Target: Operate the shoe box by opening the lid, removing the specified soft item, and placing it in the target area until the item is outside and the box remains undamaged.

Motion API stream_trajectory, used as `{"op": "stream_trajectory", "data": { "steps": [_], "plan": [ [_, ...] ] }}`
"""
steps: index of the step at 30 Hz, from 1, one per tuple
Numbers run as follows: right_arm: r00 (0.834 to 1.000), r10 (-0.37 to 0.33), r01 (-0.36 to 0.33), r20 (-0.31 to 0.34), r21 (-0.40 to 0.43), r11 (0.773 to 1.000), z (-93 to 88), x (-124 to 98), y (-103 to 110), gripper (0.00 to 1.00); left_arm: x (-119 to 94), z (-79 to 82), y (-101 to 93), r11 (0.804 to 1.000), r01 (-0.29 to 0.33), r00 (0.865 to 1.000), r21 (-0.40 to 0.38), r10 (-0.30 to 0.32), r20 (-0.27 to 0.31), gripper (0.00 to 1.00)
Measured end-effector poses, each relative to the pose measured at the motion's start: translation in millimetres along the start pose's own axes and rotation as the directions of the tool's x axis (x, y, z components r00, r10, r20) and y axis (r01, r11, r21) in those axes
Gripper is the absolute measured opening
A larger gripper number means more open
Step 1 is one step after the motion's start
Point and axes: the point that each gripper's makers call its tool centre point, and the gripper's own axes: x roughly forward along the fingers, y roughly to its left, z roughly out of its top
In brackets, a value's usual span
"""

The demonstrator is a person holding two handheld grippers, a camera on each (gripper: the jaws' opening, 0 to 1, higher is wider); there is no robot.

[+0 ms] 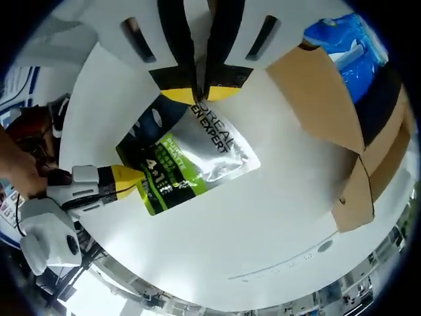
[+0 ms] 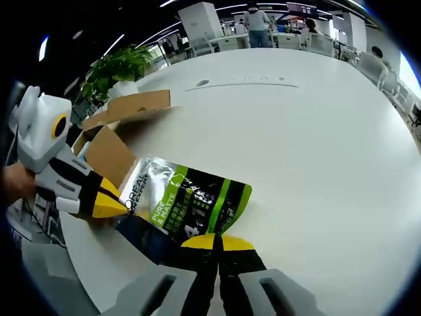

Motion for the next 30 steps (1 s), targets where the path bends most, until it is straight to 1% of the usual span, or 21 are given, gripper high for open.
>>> {"op": "stream_trajectory", "data": {
  "steps": [1, 4, 8, 13, 16, 20, 24, 26, 30],
  "plan": [
    [1.000, -0.006, 0.006, 0.002, 0.003, 1.000, 0.3, 0, -1, 0.00, -2, 1.0, 0.9, 1.000, 0.000, 1.000, -0.002, 0.000, 0.002, 0.06],
    [1.000, -0.011, 0.011, 0.002, 0.015, 1.000, 1.0, 0, -2, 0.00, -7, 5.4, 2.4, 1.000, 0.005, 1.000, -0.006, -0.005, 0.019, 0.06],
    [1.000, -0.016, 0.016, 0.001, 0.009, 1.000, 2.1, 1, -3, 0.00, -11, 10.9, -0.4, 1.000, 0.021, 0.999, 0.002, -0.021, 0.034, 0.06],
    [1.000, -0.017, 0.017, 0.000, 0.015, 1.000, 1.0, -1, -1, 0.00, -15, 15.1, -4.6, 0.999, 0.038, 0.998, -0.008, -0.037, 0.051, 0.06],
    [1.000, -0.018, 0.018, -0.001, 0.015, 1.000, 1.4, -1, -2, 0.00, -17, 16.4, -4.4, 0.999, 0.041, 0.997, -0.006, -0.040, 0.061, 0.07],
    [1.000, -0.018, 0.018, -0.004, 0.016, 1.000, 3.3, 1, -1, 0.00, -21, 17.4, -2.7, 0.999, 0.050, 0.996, -0.021, -0.049, 0.070, 0.08],
    [1.000, -0.009, 0.009, -0.003, 0.022, 1.000, 6.8, 4, 5, 0.00, -26, 18.8, -1.8, 0.999, 0.052, 0.996, -0.013, -0.051, 0.077, 0.08],
    [1.000, -0.010, 0.010, -0.002, 0.012, 1.000, 7.8, 5, 8, 0.00, -30, 19.9, -0.9, 0.998, 0.055, 0.995, -0.013, -0.054, 0.084, 0.08],
    [1.000, -0.006, 0.006, -0.005, 0.009, 1.000, 9.5, 7, 7, 0.00, -37, 20.9, 1.5, 0.998, 0.055, 0.994, -0.009, -0.054, 0.098, 0.09]
  ]
}}
